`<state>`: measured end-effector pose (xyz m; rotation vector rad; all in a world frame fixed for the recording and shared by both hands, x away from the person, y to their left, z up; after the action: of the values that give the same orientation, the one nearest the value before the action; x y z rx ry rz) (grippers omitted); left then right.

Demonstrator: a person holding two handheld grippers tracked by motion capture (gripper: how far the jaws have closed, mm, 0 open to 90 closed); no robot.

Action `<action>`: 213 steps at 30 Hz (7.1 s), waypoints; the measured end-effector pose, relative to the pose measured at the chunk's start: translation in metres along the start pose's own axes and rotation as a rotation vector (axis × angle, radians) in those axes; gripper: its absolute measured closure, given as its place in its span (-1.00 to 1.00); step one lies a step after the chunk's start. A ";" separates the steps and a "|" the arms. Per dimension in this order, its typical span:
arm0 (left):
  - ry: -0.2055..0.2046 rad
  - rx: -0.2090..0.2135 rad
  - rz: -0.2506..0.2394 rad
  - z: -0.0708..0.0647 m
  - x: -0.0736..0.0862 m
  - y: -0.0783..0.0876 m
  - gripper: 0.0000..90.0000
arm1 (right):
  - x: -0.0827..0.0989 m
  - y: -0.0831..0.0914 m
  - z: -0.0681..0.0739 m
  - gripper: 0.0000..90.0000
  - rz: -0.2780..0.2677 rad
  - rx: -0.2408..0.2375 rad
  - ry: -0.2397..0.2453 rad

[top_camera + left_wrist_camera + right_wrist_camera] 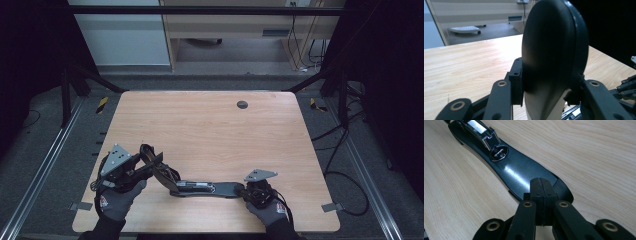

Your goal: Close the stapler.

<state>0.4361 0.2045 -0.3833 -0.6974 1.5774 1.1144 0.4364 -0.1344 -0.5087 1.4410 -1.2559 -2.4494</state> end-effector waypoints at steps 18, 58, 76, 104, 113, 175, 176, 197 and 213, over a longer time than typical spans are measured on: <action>-0.080 -0.011 -0.009 -0.017 -0.005 -0.005 0.30 | 0.000 0.000 0.000 1.00 -0.005 -0.007 -0.014; -0.227 0.033 -0.025 -0.060 -0.008 -0.025 0.22 | 0.000 0.000 -0.001 1.00 -0.009 -0.010 -0.017; -0.277 0.074 -0.010 -0.081 -0.005 -0.041 0.19 | 0.000 0.000 0.000 1.00 -0.010 -0.011 -0.017; -0.382 0.134 0.046 -0.114 0.010 -0.063 0.15 | 0.001 0.000 0.001 1.00 -0.006 -0.013 -0.014; -0.407 0.141 0.065 -0.122 0.015 -0.070 0.12 | 0.001 0.000 0.001 1.00 -0.014 -0.011 -0.015; -0.717 0.106 0.183 -0.164 0.067 -0.102 -0.06 | 0.003 0.002 0.000 1.00 -0.022 -0.022 -0.022; -0.725 0.104 0.185 -0.164 0.068 -0.102 -0.06 | 0.003 0.001 -0.001 1.00 -0.022 -0.022 -0.018; -0.747 0.099 0.194 -0.161 0.075 -0.102 -0.23 | 0.003 0.012 -0.010 0.97 -0.061 0.013 -0.044; -0.790 0.130 0.196 -0.164 0.075 -0.101 -0.57 | 0.005 0.019 -0.018 0.79 -0.084 0.049 -0.057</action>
<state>0.4338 0.0218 -0.4801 0.0167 1.0255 1.2132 0.4408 -0.1599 -0.5042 1.4746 -1.3012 -2.5482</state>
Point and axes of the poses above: each handheld gripper's, and its own axes: y roughly backward along the jaws, x roughly out of its underside, z roughly to its left, the point moved 3 cm from there along -y, roughly forward along the jaws, and after that the axes turned 11 degrees about -x, right-handed, at the moved point
